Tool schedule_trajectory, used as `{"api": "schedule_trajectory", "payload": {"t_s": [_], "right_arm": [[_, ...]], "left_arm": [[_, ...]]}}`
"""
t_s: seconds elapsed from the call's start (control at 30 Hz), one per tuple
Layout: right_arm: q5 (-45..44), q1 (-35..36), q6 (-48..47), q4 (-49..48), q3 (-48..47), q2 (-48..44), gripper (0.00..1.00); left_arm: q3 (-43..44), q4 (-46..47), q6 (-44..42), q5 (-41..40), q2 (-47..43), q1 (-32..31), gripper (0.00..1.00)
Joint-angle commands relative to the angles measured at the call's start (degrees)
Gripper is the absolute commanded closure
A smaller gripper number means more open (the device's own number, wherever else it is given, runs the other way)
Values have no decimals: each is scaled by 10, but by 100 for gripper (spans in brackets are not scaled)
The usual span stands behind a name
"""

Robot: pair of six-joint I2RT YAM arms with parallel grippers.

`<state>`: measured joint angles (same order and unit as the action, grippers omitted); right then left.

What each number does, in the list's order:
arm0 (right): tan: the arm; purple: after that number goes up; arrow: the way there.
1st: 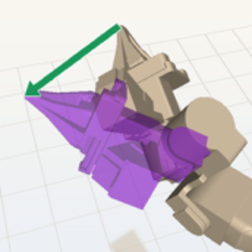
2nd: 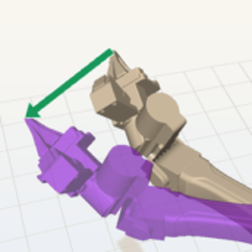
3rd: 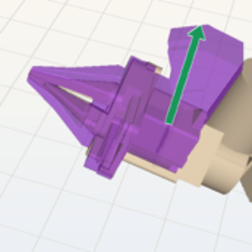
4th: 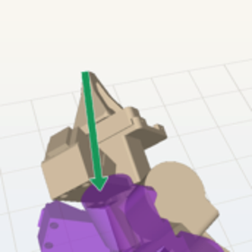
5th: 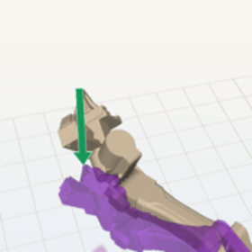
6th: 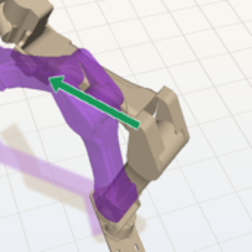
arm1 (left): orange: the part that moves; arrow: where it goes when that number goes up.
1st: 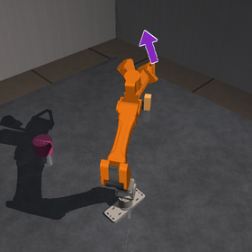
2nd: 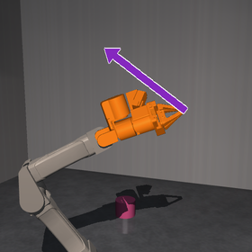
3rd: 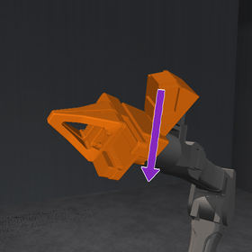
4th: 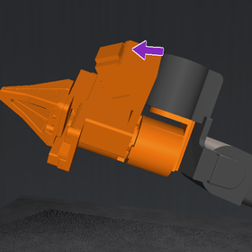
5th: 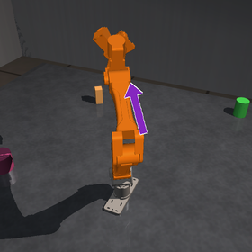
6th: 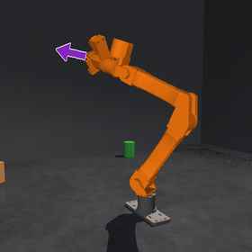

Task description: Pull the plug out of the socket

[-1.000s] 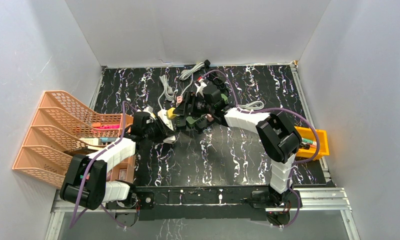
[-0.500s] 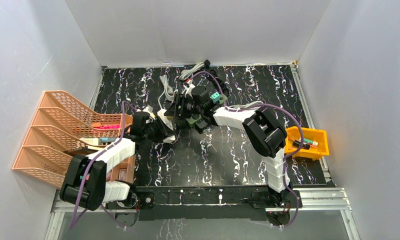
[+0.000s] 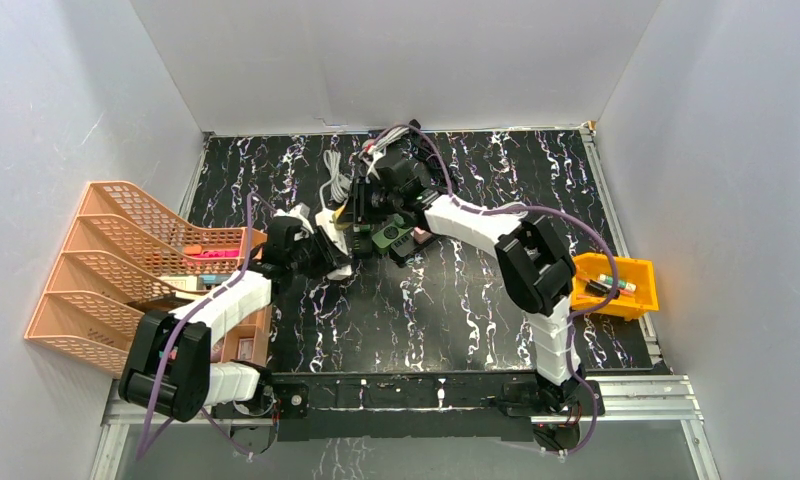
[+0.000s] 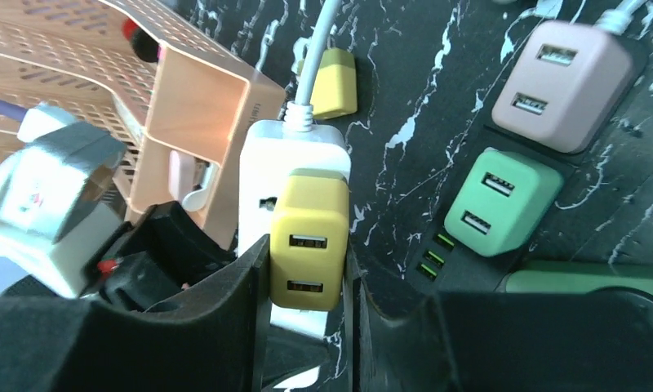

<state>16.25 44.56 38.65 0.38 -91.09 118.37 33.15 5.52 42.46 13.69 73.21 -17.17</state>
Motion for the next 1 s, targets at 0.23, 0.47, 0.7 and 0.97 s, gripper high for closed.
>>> {"api": "schedule_trajectory", "payload": {"t_s": [0.23, 0.47, 0.7, 0.97], "right_arm": [[124, -78, 62, -130, 91, -207, 100], [149, -86, 81, -179, 187, -221, 100], [164, -86, 89, -208, 258, -232, 100], [177, -85, 92, -234, 297, -223, 100]], "left_arm": [[46, -70, -13, -90, 11, -1, 100], [181, -131, -141, -88, 38, 24, 100], [344, -190, -187, 66, 155, 168, 100], [473, -194, -212, 177, 325, 260, 100]]}}
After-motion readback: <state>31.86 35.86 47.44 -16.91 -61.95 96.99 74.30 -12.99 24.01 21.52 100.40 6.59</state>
